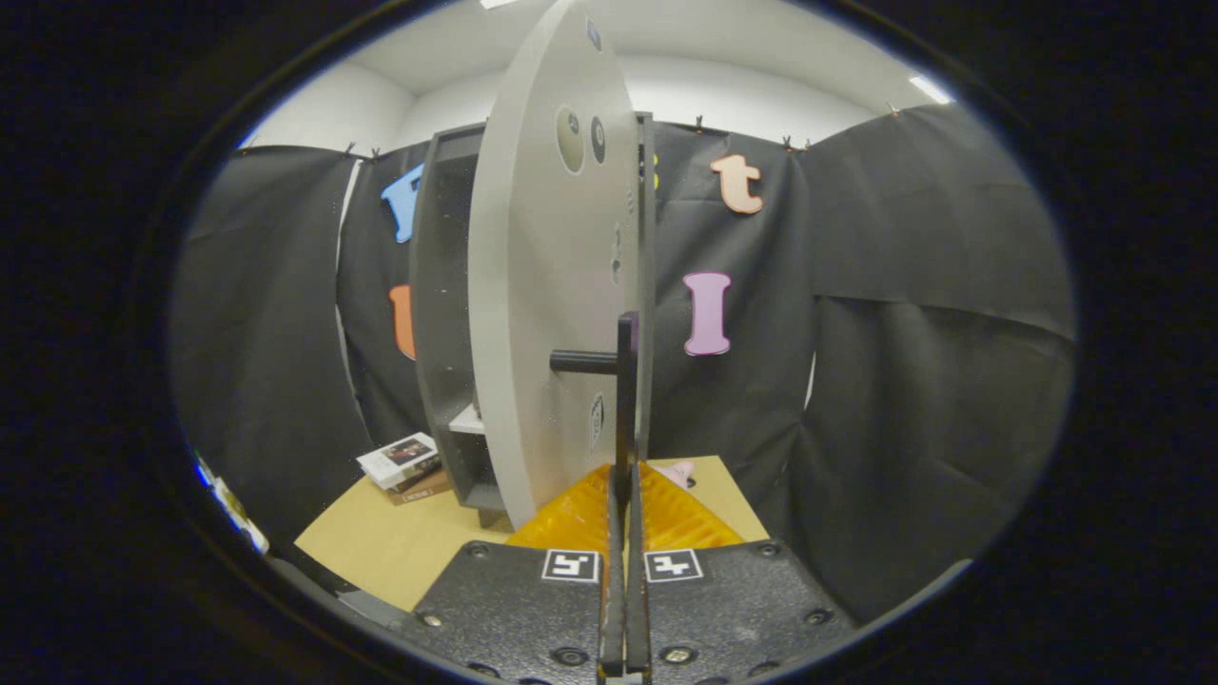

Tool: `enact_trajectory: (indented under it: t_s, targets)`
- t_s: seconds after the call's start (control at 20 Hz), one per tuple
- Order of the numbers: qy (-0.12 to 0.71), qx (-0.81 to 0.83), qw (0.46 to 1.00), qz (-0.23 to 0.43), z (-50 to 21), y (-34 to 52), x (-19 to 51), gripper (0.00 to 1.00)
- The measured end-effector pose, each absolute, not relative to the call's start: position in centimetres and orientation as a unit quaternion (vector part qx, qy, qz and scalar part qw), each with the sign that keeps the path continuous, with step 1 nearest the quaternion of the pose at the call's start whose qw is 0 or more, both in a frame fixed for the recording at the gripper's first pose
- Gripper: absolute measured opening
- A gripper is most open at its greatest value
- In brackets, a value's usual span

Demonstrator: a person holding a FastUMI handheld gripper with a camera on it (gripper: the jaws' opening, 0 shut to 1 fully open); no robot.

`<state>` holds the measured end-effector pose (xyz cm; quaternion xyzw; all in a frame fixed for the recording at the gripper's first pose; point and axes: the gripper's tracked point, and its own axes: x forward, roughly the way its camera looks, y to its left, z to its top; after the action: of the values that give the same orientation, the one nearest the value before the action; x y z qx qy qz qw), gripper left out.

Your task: Open the shoe cabinet door, grab the shoes and put them into the shoe cabinet, then close the shoe cabinet door.

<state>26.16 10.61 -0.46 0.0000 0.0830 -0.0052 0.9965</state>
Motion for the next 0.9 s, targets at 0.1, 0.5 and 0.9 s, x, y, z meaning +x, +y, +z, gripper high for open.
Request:
enact_trajectory:
  t_s: [0.1,0.5,0.9]
  targets:
    - [0.084,0.003,0.996,-0.014,-0.4,10.0,26.0,0.04]
    - [0.083,0.025,0.995,-0.055,-0.6,7.6,26.0,0.04]
    - [0.080,0.037,0.994,-0.067,-0.9,7.6,24.9,0.04]
